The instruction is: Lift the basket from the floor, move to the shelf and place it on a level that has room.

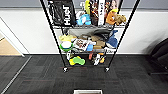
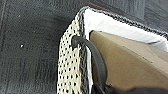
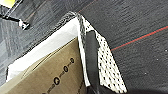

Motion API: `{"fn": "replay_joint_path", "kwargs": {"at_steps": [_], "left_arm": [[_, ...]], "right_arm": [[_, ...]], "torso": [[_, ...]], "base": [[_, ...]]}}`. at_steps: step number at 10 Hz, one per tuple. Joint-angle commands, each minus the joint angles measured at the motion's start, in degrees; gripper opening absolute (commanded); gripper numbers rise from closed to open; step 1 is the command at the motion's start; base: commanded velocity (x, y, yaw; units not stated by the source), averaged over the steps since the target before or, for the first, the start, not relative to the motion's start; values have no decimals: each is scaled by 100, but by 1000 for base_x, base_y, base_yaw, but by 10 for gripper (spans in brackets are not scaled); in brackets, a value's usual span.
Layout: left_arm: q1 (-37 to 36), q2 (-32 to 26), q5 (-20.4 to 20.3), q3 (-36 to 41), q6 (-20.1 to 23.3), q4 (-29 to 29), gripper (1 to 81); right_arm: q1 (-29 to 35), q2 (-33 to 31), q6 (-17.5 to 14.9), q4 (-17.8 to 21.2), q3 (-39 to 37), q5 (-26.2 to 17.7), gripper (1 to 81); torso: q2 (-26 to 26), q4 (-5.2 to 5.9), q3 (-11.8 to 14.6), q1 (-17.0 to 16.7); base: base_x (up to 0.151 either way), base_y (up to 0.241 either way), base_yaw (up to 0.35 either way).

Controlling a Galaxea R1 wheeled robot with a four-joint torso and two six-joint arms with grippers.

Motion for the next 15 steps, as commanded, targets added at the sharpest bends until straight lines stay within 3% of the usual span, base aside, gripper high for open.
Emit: {"fn": "replay_joint_path", "kwargs": {"at_steps": [1, 5, 7, 10, 12, 15], "left_arm": [[-613, -53, 361, 411, -48, -237, 10], [-622, -149, 440, 647, -39, -237, 10], [-622, -324, 423, 928, -48, -237, 10], [-613, -597, 388, 1333, -127, -237, 10], [-622, -624, 379, 1395, -127, -237, 10], [-613, -650, 405, 1395, -127, -237, 10]], "right_arm": [[659, -34, 122, 254, 374, -280, 10], [633, -359, 131, 237, 989, -253, 10], [633, -473, 131, 228, 1156, -253, 10], [606, -517, 113, 210, 1341, -253, 10], [606, -517, 113, 210, 1376, -218, 10], [589, -544, 104, 193, 1429, -218, 10]], "torso": [[553, 0, 374, -356], [1338, 0, 839, -867], [1714, 0, 676, -1119], [2219, 0, 736, -1444], [2601, 0, 1305, -1691], [3045, 0, 1657, -1971]], "base": [[0, 0, 0], [0, 0, 0], [0, 0, 0], [0, 0, 0], [0, 0, 0], [0, 0, 0]]}}
